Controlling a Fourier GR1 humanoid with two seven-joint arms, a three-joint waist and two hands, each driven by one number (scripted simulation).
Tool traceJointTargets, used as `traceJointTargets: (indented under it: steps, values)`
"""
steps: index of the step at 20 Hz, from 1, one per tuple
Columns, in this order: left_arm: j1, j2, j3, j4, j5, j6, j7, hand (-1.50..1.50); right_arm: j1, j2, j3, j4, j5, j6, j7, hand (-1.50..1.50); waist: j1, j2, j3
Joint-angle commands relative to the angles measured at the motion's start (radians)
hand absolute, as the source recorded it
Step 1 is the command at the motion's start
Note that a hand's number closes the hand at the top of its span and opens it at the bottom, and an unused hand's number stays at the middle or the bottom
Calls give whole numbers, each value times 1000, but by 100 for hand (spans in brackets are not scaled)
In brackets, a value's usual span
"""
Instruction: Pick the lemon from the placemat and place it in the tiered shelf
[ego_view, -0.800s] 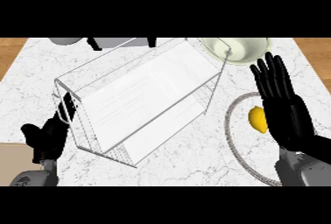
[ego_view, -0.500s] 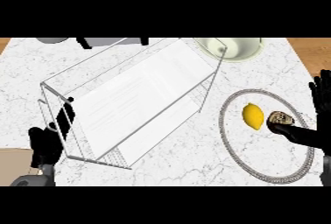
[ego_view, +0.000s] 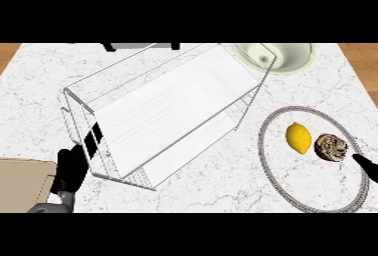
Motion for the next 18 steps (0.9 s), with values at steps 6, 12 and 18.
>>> traceJointTargets:
  steps: [6,12,18]
  values:
    - [-22,13,-3,-27,1,-50,60,0,-20,-140,126,-290,99,103,370,-150,40,0,-2]
    - [-3,-1,-26,7,-23,-48,6,0,-56,-382,248,-289,232,265,730,-150,75,9,-9]
    - [-54,-17,-36,33,-27,-58,19,0,-221,-534,345,-220,344,463,1063,-150,113,21,-7]
